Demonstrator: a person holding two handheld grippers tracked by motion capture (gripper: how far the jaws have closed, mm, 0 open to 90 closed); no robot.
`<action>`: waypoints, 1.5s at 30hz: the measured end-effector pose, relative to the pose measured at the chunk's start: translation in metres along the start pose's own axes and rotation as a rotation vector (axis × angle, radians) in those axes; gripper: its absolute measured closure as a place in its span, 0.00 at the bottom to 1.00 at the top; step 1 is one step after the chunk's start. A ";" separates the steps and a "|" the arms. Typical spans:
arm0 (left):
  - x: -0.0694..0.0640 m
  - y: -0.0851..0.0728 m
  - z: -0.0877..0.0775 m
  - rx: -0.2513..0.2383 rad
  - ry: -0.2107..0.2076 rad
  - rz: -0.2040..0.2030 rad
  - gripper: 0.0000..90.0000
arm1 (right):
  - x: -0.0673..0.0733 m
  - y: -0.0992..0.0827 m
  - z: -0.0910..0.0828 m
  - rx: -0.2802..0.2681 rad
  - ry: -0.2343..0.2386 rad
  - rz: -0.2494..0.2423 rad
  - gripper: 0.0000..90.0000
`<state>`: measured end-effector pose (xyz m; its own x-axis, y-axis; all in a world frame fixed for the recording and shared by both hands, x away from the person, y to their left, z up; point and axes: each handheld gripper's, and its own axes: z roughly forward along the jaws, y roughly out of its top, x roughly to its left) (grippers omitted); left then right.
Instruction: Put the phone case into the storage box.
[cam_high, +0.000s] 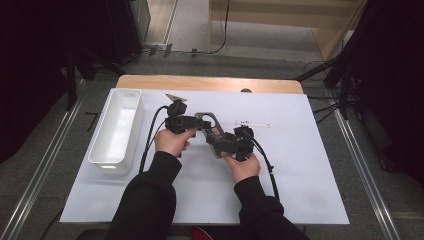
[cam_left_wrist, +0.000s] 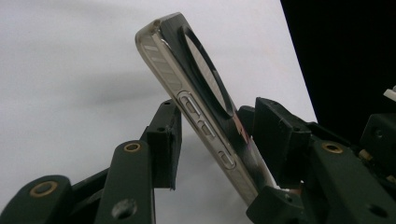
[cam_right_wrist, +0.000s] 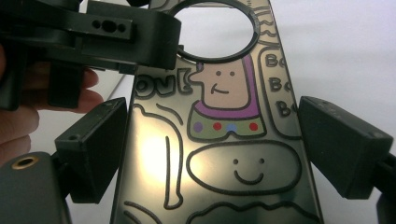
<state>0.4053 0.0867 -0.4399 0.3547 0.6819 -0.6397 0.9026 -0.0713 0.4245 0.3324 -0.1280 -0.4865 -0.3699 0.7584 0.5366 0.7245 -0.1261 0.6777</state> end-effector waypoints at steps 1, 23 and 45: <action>0.000 0.000 0.000 -0.003 -0.001 -0.003 0.61 | 0.001 0.000 0.001 0.002 0.003 0.002 0.12; 0.002 0.001 0.001 0.009 -0.029 -0.035 0.69 | 0.003 0.000 0.002 -0.016 0.003 0.004 0.12; 0.004 0.001 0.002 -0.014 -0.012 -0.071 0.75 | 0.005 -0.001 0.006 -0.025 -0.005 0.013 0.12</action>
<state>0.4084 0.0882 -0.4430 0.2930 0.6760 -0.6761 0.9222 -0.0131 0.3865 0.3339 -0.1204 -0.4875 -0.3579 0.7597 0.5430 0.7146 -0.1515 0.6830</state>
